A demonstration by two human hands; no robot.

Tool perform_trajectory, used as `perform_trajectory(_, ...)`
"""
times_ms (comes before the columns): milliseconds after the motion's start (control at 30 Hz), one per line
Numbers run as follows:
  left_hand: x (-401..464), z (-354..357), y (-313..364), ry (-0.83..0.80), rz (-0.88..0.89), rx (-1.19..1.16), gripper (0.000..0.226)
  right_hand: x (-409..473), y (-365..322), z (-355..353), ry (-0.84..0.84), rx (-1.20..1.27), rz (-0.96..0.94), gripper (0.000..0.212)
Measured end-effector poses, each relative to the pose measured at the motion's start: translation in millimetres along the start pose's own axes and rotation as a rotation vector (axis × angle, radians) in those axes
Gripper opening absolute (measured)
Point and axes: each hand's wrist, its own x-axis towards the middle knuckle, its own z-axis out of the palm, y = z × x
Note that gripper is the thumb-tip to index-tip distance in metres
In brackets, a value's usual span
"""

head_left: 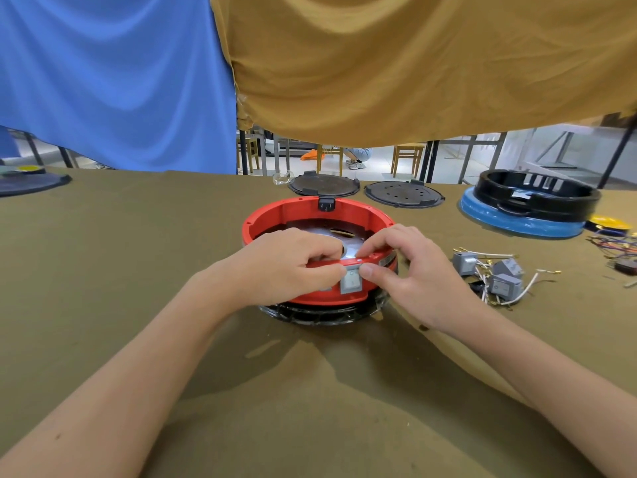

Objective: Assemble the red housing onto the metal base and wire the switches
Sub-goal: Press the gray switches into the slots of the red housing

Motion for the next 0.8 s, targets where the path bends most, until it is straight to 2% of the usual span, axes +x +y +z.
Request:
perform_trajectory(100,-2.9,-1.1,-4.9,0.023,0.02,0.032,0.036,-2.9,1.1,-1.1,-0.012,0.007,-0.009,0.015)
perform_trajectory(300,-3.5,2.8,-8.1,0.013,0.038,0.244,0.04,-12.3,11.4,-7.4,-0.137,-0.041,-0.088,0.038)
perform_trajectory(667,-1.5,11.8,-8.8,0.092,0.06,0.314,0.038,-7.5,16.0,1.8,-0.066,-0.158,-0.146,0.032)
perform_trajectory(800,-1.9,10.0,-9.5,0.072,0.063,0.296,0.037,-7.6,15.2,1.4,-0.063,-0.161,-0.139,0.032)
